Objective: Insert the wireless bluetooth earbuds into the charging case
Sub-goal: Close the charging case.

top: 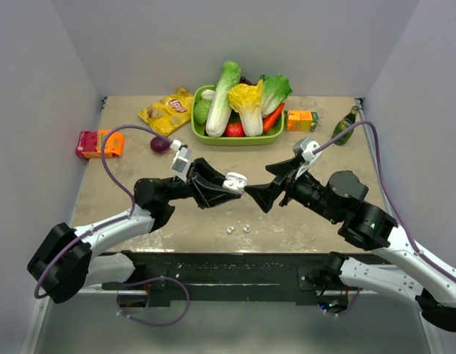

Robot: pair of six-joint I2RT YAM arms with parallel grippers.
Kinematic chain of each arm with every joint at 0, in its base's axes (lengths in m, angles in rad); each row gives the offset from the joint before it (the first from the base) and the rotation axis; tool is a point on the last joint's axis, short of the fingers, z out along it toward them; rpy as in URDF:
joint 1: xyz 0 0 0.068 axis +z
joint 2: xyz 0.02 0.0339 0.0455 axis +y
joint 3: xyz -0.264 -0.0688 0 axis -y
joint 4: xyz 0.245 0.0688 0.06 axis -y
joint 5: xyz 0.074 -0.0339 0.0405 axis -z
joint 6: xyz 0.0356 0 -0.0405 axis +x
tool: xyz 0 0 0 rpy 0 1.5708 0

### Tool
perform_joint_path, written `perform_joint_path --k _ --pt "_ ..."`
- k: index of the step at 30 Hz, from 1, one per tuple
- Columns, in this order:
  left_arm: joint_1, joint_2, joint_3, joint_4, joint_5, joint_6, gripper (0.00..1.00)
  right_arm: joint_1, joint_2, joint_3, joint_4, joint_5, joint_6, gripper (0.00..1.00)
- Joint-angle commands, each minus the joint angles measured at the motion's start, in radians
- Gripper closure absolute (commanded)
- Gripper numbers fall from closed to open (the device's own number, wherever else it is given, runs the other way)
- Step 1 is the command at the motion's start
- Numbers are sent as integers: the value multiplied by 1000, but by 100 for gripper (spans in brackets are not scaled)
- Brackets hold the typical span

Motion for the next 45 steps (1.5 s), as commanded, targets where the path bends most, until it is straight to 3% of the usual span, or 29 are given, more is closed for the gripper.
perform_joint_path --k 1,12,17,20,22,23,26,33,45 --pt "-14 -12 21 606 24 19 100 0 1 27 41 -11 -20 2" --pt "-25 -6 18 606 25 51 100 1 -41 18 75 12 3 2" --pt "-25 5 -41 606 -25 152 100 0 -71 30 98 160 50 6" --pt "-37 25 -74 604 -38 241 100 0 25 94 -10 269 73 26" --pt "-49 43 -87 604 -39 282 100 0 75 134 -78 288 73 49" --pt "-51 51 -88 604 -38 290 100 0 119 145 -90 287 66 67" --pt "-62 67 -94 604 -35 310 100 0 169 162 -115 242 46 88" --pt "-74 86 -102 604 -4 322 100 0 250 161 -155 150 21 92" --pt "-77 121 -85 604 -27 338 100 0 229 93 -163 -78 -13 91"
